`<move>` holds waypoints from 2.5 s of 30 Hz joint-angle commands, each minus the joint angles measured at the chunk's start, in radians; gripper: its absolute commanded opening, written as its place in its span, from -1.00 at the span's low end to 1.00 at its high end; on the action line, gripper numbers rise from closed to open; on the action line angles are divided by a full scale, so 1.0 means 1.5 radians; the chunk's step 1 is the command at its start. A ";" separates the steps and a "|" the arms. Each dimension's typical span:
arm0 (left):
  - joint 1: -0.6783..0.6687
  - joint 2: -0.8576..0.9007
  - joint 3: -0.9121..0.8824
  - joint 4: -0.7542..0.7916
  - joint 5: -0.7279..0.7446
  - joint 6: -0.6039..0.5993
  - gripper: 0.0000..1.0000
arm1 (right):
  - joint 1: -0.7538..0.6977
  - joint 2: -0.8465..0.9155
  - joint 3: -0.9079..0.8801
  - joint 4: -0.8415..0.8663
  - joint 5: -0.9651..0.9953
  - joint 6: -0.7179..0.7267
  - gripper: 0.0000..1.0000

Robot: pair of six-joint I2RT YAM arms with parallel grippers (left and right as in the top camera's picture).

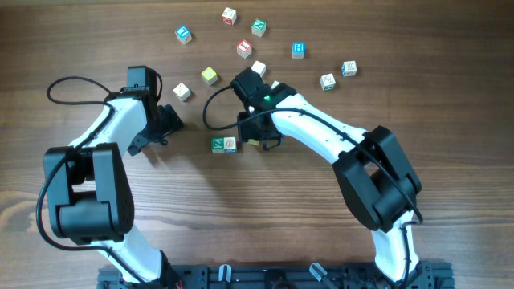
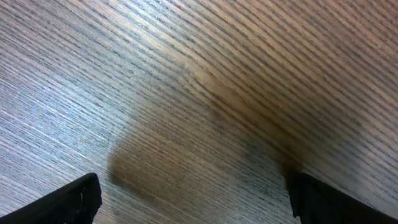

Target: Form a horizontal line

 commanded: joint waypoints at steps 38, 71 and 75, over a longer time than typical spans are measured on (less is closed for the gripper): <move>-0.002 0.007 -0.003 -0.002 -0.004 -0.002 1.00 | -0.047 0.017 -0.005 0.059 -0.037 -0.002 -0.76; -0.002 0.007 -0.003 -0.002 -0.004 -0.002 1.00 | -0.019 0.017 -0.005 0.026 -0.112 -0.002 -0.88; -0.002 0.007 -0.003 -0.002 -0.004 -0.002 1.00 | -0.016 0.017 -0.005 0.030 -0.081 -0.002 -0.88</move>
